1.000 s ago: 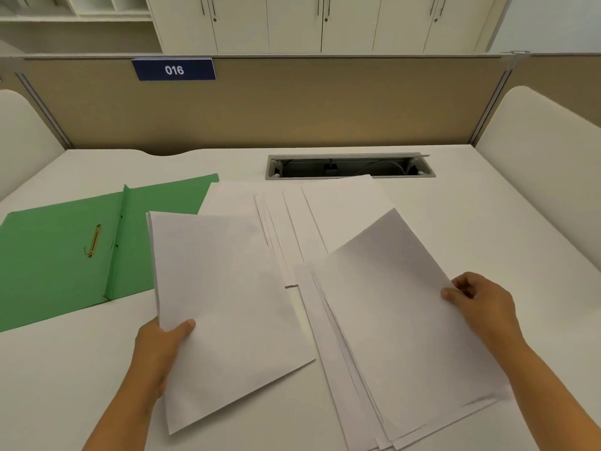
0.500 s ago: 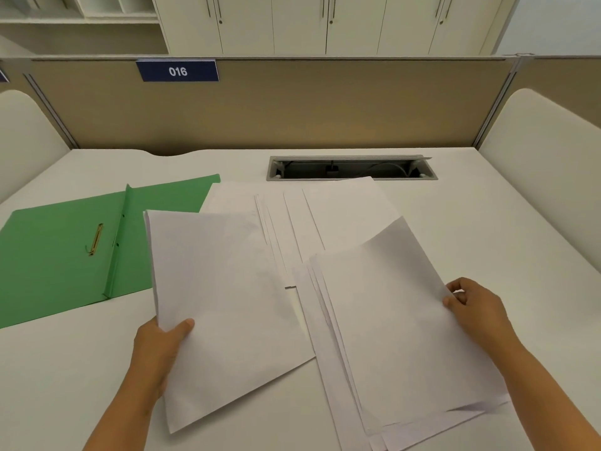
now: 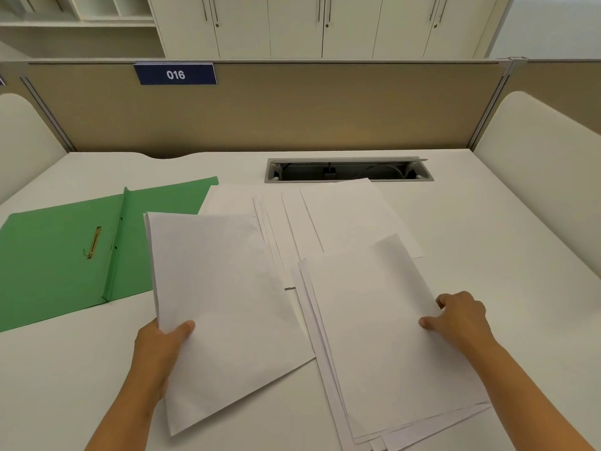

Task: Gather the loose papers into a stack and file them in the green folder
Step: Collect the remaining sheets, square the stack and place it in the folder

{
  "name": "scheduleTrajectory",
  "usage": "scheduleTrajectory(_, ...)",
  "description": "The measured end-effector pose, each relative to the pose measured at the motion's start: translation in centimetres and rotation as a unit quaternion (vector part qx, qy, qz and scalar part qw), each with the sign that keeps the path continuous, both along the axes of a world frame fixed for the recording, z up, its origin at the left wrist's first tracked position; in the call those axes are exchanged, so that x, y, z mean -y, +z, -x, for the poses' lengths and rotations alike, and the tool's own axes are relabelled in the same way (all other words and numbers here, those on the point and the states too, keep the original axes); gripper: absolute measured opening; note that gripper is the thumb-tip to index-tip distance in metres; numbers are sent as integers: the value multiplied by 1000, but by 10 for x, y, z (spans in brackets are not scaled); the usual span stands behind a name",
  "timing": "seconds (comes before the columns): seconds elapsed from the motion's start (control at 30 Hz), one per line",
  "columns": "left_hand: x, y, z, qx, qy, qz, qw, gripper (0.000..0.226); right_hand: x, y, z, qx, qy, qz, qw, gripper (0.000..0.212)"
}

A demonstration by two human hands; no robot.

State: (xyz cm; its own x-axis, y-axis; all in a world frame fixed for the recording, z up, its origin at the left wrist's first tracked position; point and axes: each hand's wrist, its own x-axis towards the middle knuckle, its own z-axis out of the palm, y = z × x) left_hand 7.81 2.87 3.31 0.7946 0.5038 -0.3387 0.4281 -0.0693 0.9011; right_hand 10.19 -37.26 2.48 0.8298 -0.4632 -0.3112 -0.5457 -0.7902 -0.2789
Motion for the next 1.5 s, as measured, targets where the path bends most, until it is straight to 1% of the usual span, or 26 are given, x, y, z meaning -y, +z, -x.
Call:
scheduleTrajectory(0.07, 0, 0, 0, 0, -2, 1, 1000, 39, -3, -3, -1, -7, 4, 15, 1000, 40)
scheduleTrajectory(0.1, 0, 0, 0, 1, -3, 1, 1000, 39, -5, -3, 0, -3, 6, 4, 1000, 38)
scheduleTrajectory(0.2, 1, 1, -1, 3, -8, 4, 1000, 40, -6, 0, 1, 29, 16, -44, 998, 18)
scheduleTrajectory(0.3, 1, 2, -1, 6, -9, -1, 1000, 39, -4, 0, 5, 78, 13, -85, 993, 18)
scheduleTrajectory(0.37, 0, 2, -2, 9, -7, -4, 1000, 37, -2, 3, 9, 126, 3, -106, 986, 25)
scheduleTrajectory(0.4, 0, 2, -2, 10, -6, -4, 1000, 38, -1, 6, 11, 150, -3, -126, 981, 32)
scheduleTrajectory(0.47, 0, 2, -2, 12, -7, -3, 1000, 38, 0, 15, 15, 184, -20, -184, 965, 55)
scheduleTrajectory(0.5, 0, 2, -2, 13, -8, -3, 1000, 39, 1, 18, 16, 195, -30, -211, 957, 60)
scheduleTrajectory(0.53, 0, 3, -2, 13, -8, -4, 1000, 39, 2, 22, 17, 205, -33, -228, 951, 57)
scheduleTrajectory(0.63, 1, 4, -3, 12, -9, -7, 1000, 39, 4, 33, 21, 221, -25, -234, 946, 19)
scheduleTrajectory(0.67, 1, 4, -3, 12, -9, -7, 1000, 39, 4, 36, 22, 218, -22, -247, 944, 11)
scheduleTrajectory(0.7, 1, 4, -4, 12, -9, -6, 1000, 38, 4, 39, 24, 213, -19, -263, 941, 8)
scheduleTrajectory(0.8, 0, 2, -5, 10, -7, -8, 1000, 39, -5, 42, 27, 205, -12, -298, 932, 11)
scheduleTrajectory(0.83, 0, 2, -5, 9, -6, -10, 1000, 39, -12, 39, 26, 203, -12, -297, 933, 12)
scheduleTrajectory(0.9, 1, 0, -7, 8, -10, -10, 1000, 40, -26, 27, 24, 178, 1, -258, 949, 14)
scheduleTrajectory(1.0, 1, -2, -8, 4, -12, -14, 1000, 40, -48, 3, 17, 115, 29, -142, 983, 19)
scheduleTrajectory(1.07, -1, -2, -8, 3, -9, -14, 1000, 38, -58, -9, 14, 93, 37, -59, 993, 29)
scheduleTrajectory(1.13, -1, -2, -8, 2, -3, -13, 1000, 37, -62, -14, 11, 75, 36, -14, 996, 44)
scheduleTrajectory(1.2, -2, -2, -8, -1, -1, -14, 1000, 36, -65, -11, 7, 59, 27, -17, 998, 53)
scheduleTrajectory(1.33, -2, -3, -9, 1, -3, -13, 1000, 35, -61, -4, -4, 21, 37, -36, 998, 57)
scheduleTrajectory(1.37, -2, -3, -8, -1, -1, -12, 1000, 35, -58, -2, -6, 19, 37, -41, 998, 55)
scheduleTrajectory(1.43, -2, -3, -9, -3, 3, -11, 1000, 36, -51, 4, -8, 36, 31, -68, 997, 44)
scheduleTrajectory(1.5, -2, -2, -9, -6, 1, -7, 1000, 38, -42, 7, -9, 79, 18, -136, 987, 34)
